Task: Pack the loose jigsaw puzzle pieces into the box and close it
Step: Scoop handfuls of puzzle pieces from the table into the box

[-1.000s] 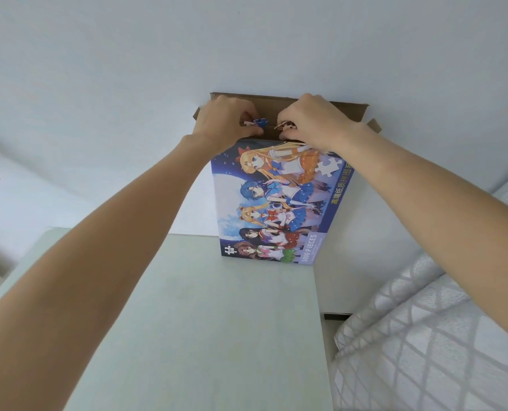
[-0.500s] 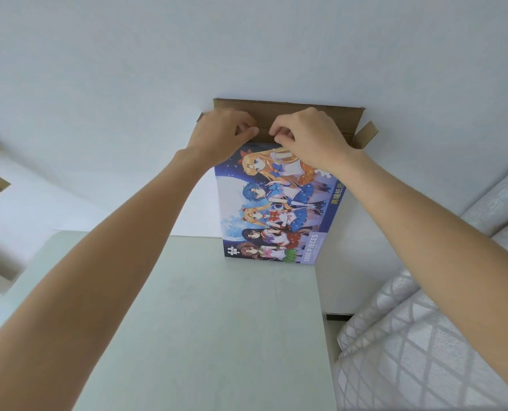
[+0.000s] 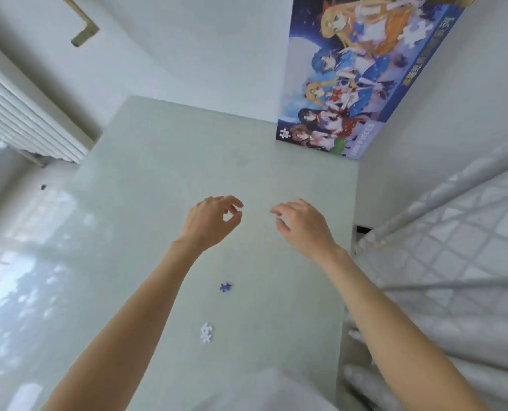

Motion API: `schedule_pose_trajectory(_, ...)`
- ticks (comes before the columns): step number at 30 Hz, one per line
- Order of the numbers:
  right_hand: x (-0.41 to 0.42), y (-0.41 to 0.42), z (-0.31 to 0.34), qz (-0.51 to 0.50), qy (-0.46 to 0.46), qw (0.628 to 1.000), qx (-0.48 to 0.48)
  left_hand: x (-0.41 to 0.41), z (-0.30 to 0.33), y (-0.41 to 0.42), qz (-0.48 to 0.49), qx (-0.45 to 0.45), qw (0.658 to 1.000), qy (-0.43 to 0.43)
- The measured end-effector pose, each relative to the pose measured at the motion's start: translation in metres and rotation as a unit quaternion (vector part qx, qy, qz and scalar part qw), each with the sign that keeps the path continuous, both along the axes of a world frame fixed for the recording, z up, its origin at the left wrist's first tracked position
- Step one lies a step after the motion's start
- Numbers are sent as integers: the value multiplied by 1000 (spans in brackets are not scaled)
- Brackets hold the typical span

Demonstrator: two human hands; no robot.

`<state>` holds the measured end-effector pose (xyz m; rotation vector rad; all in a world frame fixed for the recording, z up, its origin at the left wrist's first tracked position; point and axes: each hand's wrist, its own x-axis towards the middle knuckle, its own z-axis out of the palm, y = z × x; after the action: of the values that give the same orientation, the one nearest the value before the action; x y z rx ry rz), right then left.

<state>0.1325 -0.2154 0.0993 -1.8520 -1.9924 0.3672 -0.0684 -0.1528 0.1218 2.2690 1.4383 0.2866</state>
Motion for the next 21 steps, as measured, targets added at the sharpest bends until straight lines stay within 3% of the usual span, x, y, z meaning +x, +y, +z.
schedule_pose_trajectory(3,-42,-36,-37,58,2,987,-153,-54,-40,-54,47,-122,990,51)
schedule_pose_trajectory(5,-67,-51,-57,79,10,976,-203,-78,-62,-85,68,-170,981,70)
schedule_pose_trajectory(10,-130,-64,-91,65,22,971,-230,-107,-100,-149,76,-221,971,60)
schedule_pose_trajectory(13,-153,-63,-100,43,-20,975,-218,-114,-114,-164,76,-224,971,39)
schedule_pose_trajectory(21,-154,-72,-108,-7,-27,964,-264,-115,-128,-166,48,-233,970,43)
